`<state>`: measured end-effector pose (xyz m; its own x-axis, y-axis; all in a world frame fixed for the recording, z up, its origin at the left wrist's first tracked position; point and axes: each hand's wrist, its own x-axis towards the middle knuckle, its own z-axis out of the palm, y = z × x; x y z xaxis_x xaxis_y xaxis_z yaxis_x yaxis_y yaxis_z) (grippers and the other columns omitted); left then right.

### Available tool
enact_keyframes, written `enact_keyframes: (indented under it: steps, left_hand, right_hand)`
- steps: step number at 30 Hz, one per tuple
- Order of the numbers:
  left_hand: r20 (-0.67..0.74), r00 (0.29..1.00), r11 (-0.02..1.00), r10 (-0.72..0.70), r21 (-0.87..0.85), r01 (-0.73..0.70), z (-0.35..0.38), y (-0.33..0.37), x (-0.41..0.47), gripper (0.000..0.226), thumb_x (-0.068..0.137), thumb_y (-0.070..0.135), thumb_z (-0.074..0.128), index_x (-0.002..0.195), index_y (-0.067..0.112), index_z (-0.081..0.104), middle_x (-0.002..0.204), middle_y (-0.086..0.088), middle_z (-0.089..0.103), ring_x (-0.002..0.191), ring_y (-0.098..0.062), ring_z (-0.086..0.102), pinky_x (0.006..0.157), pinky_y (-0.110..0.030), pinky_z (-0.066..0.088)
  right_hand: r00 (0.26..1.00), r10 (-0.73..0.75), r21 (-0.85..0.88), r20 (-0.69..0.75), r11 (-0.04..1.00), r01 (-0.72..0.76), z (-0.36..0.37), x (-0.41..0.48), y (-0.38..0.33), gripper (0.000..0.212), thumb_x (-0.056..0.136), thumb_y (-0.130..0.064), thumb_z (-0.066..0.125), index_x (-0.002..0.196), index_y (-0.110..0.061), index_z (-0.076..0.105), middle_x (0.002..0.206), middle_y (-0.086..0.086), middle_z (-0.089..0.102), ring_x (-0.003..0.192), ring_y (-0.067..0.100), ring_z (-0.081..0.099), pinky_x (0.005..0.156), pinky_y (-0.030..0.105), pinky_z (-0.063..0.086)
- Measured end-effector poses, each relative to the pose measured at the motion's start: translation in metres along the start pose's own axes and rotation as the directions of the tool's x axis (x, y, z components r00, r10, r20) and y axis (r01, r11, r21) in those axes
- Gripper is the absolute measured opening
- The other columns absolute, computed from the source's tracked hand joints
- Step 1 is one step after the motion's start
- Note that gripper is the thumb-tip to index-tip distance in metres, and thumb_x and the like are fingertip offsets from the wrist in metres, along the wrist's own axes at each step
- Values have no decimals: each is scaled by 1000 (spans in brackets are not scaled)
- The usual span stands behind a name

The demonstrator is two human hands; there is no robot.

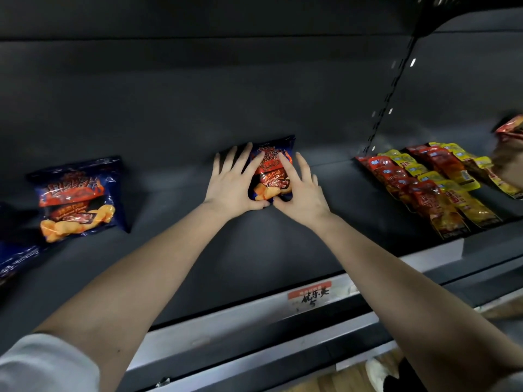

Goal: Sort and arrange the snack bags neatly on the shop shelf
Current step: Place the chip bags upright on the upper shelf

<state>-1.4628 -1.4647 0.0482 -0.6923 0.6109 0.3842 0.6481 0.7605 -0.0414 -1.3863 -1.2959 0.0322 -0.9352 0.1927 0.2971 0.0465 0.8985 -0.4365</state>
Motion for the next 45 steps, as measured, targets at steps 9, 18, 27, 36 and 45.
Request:
enact_keyframes:
  steps: [9, 18, 27, 36, 45]
  left_hand:
    - [-75, 976, 975, -205, -106, 197, 1, 3, -24, 114, 71, 76, 51, 149, 3, 10, 153, -14, 23, 140, -28, 21, 116, -42, 13]
    - [227, 864, 628, -450, -608, 486, 7, 31, -14, 100, 71, 64, 66, 145, 13, 22, 136, -5, 52, 128, -30, 44, 106, -41, 37]
    - [106, 891, 612, -441, -691, 385, 10, 32, -20, 99, 73, 35, 77, 149, 24, 14, 136, -4, 53, 125, -24, 49, 109, -43, 34]
    - [101, 883, 627, -458, -667, 402, 5, 24, -23, 106, 69, 42, 79, 150, 23, 13, 142, -6, 47, 130, -26, 43, 110, -44, 31]
    - [-52, 867, 755, -495, -519, 400, -23, -13, -50, 97, 69, 49, 75, 147, 25, 23, 145, -1, 42, 130, -27, 40, 106, -38, 36]
  right_hand:
    - [984, -133, 21, -119, 990, 137, -2, -1, 9, 88, 85, -44, 54, 151, -17, 0, 159, 3, -1, 145, 24, -1, 117, 47, 6]
    - [984, 176, 496, 38, 851, -172, 3, 18, -5, 89, 87, -30, 60, 151, -17, 0, 139, 11, 43, 103, 10, 49, 91, 23, 36]
    - [998, 65, 586, -13, 809, -45, 5, 17, -3, 89, 82, -10, 67, 151, -22, 11, 146, -2, 39, 130, 9, 41, 105, 25, 36]
    - [978, 123, 561, -169, 828, -8, 4, 10, -10, 84, 78, -2, 57, 149, -20, 16, 153, 5, 18, 141, 19, 15, 108, 27, 24]
    - [849, -307, 255, -430, 861, 440, 2, 15, -83, 61, 69, 3, 50, 130, 0, 45, 135, 16, 45, 132, 30, 36, 116, 50, 14]
